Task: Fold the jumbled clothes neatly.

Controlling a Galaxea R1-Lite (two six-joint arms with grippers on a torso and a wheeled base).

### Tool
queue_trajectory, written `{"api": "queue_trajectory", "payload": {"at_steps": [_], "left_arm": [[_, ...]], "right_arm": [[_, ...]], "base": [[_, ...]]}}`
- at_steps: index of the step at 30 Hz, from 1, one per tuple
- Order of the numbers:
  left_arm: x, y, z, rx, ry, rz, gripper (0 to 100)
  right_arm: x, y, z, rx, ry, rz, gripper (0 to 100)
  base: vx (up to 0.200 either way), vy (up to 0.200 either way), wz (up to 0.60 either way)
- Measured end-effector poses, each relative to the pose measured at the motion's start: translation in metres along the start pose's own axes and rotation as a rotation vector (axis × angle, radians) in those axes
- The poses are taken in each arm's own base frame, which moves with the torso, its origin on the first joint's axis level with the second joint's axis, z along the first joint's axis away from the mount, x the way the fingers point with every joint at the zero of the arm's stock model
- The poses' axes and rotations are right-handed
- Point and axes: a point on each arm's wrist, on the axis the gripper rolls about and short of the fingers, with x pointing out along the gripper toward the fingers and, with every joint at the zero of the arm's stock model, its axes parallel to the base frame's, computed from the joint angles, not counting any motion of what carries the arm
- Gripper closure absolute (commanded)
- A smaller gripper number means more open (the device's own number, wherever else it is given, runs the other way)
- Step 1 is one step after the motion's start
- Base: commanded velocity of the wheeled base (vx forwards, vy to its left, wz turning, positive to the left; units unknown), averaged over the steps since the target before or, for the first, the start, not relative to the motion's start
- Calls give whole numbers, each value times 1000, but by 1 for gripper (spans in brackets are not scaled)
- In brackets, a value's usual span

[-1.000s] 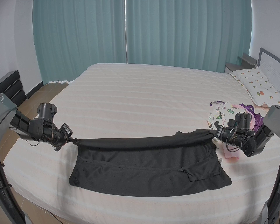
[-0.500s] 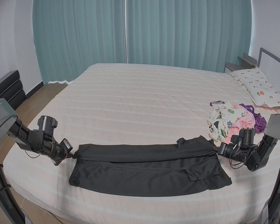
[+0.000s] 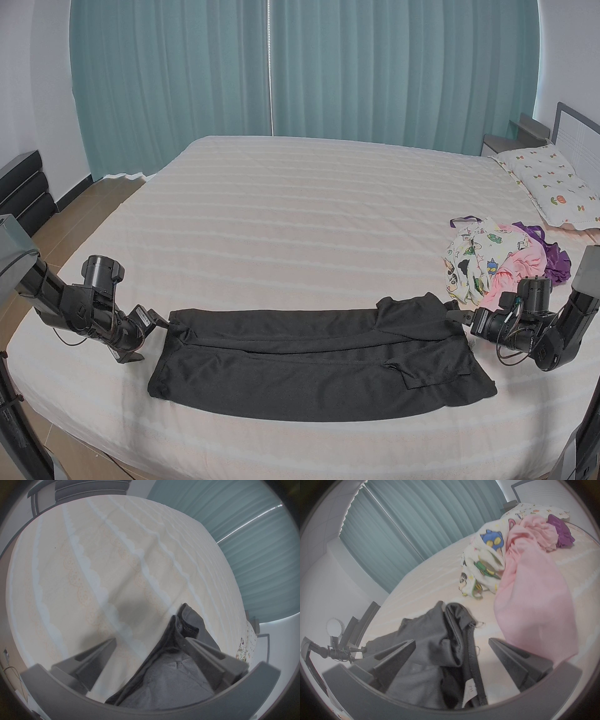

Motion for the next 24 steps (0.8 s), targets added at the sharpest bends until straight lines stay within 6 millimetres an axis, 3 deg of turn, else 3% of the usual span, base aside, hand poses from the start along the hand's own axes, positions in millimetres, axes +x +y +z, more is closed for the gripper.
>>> {"api": "queue_trajectory", "payload": {"at_steps": [9, 18, 24], "left_arm": [[-25, -1, 7, -151, 5, -95, 0], [-38, -5, 12, -254, -69, -212, 0], [-33, -4, 9, -272, -76, -238, 0]], "right_arm": [[-7, 25, 17, -17, -61, 70, 0], [16, 50, 20, -41, 3, 107, 0], [37, 53, 20, -39, 46, 81, 0]], "base": [[0, 0, 0], [0, 0, 0], [0, 0, 0]]}}
